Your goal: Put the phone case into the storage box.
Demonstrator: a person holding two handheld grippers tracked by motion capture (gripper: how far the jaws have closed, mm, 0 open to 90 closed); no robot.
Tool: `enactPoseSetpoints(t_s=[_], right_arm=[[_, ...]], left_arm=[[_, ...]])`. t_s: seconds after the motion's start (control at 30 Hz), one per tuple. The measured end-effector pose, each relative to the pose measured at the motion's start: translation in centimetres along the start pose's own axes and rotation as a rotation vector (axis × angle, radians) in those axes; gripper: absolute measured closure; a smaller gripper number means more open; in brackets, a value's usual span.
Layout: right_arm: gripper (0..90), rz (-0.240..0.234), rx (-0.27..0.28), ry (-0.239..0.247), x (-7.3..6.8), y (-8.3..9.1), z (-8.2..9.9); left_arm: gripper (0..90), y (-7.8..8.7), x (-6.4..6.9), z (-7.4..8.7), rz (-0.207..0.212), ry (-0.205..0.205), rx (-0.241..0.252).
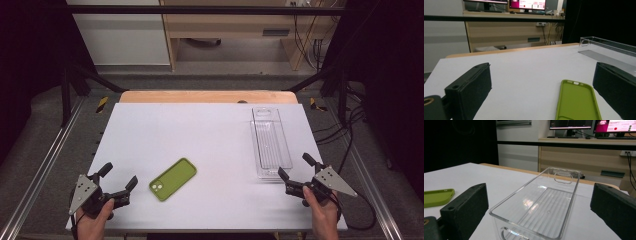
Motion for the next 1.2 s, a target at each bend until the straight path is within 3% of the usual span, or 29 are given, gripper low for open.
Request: enactPoseSetpoints(t_s=[0.33,0.53,0.83,1.2], right_arm=[[1.8,0.025,-0.012,-0.006,0.5,0.6,0.4],[1.8,0.028,-0.019,-0.007,0.7,0.8,0.5],[1.8,0.029,-0.028,-0.015,0.8,0.8,0.7],[1.8,0.030,-0.044,-0.013,0.8,0.8,0.9]], left_arm=[[1.5,-0.6,1.2,0.7,0.025,0.000,-0.075],[1.7,-0.8,1.8,-0.2,0.040,-0.026,-0.105],[1.7,-1.5,1.8,-1.7,0.067,-0.079,-0.195],[2.2,-2.8,1.9,-1.3,0.089,-0.088,-0.281]])
Point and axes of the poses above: each handheld gripper's, and its own axes: y roughly backward along the jaws, z roughly out of its underside, x roughly to its right, the point moved 8 cm from there along -y, roughly forward along the jaws, and after that the axes turned 7 degrees about z, right-handed, at the moved point
